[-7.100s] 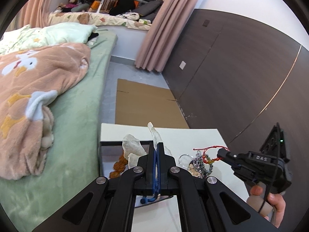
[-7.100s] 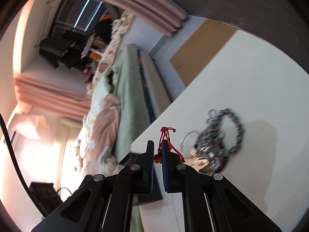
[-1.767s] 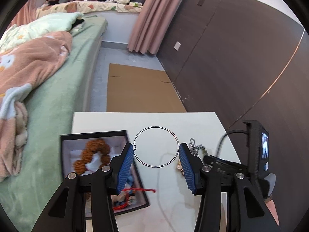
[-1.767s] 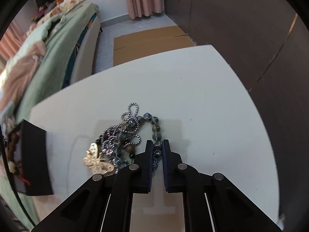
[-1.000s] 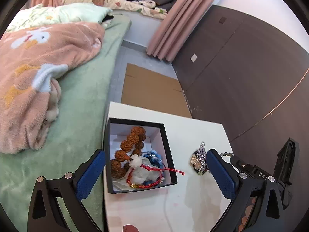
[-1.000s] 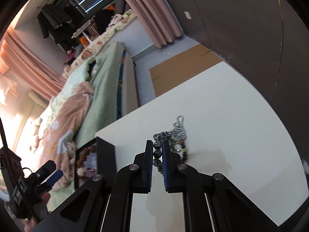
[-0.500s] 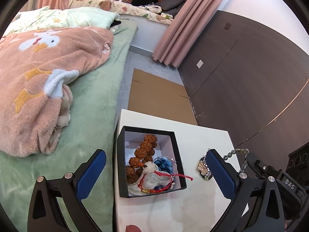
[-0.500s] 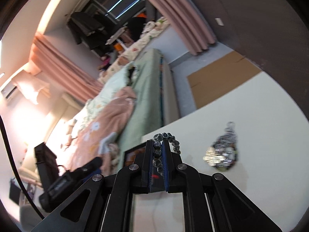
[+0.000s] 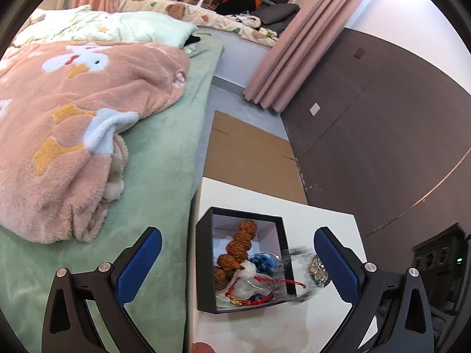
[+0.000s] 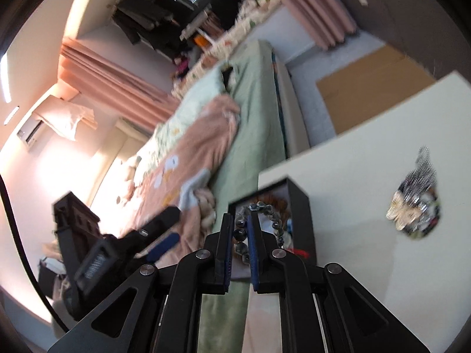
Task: Organize jewelry
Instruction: 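Drop the hoop into the box with the left gripper while the right gripper carries the grey bracelet toward it, then grasp the gold butterfly brooch from the pile with the left gripper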
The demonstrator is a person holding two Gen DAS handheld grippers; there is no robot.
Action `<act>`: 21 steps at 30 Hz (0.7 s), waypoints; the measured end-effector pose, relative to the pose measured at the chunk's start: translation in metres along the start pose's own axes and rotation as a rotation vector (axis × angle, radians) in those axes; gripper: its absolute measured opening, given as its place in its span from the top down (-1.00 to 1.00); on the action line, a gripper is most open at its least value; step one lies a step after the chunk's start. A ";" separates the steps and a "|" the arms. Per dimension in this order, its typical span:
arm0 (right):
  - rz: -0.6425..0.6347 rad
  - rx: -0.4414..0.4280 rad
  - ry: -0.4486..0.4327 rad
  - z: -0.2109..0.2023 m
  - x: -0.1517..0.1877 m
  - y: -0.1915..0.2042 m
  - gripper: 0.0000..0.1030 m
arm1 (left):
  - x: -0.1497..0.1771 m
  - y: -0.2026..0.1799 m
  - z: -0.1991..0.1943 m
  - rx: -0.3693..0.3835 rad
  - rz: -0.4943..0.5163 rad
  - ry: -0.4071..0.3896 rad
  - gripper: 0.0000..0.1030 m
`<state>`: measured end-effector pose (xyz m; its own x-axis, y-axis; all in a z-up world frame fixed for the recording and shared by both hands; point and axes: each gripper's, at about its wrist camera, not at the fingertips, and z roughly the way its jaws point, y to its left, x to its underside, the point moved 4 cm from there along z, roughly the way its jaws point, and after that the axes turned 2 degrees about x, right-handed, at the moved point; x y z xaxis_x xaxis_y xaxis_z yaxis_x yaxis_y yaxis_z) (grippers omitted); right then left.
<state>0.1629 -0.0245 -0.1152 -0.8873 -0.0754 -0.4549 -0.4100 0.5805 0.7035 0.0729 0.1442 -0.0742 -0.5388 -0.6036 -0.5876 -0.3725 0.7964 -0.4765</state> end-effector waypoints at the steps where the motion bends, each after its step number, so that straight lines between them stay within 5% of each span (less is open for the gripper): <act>1: 0.019 -0.007 0.029 0.004 0.001 -0.003 0.64 | 0.000 0.001 0.000 -0.002 -0.003 0.000 -1.00; 3: 0.037 -0.012 0.043 0.003 0.002 -0.006 -0.03 | 0.000 0.003 0.001 -0.008 -0.002 0.002 -1.00; 5: 0.027 0.014 0.002 -0.008 0.000 -0.008 -0.36 | 0.001 0.002 0.001 -0.008 0.001 0.006 -1.00; 21: 0.103 0.166 -0.156 -0.094 -0.020 -0.062 -0.42 | 0.020 -0.048 0.023 0.017 0.096 0.034 -1.00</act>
<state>0.1864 -0.1347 -0.0983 -0.8739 0.1094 -0.4736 -0.2676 0.7051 0.6567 0.0976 0.0935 -0.0786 -0.5974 -0.5223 -0.6086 -0.3050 0.8498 -0.4300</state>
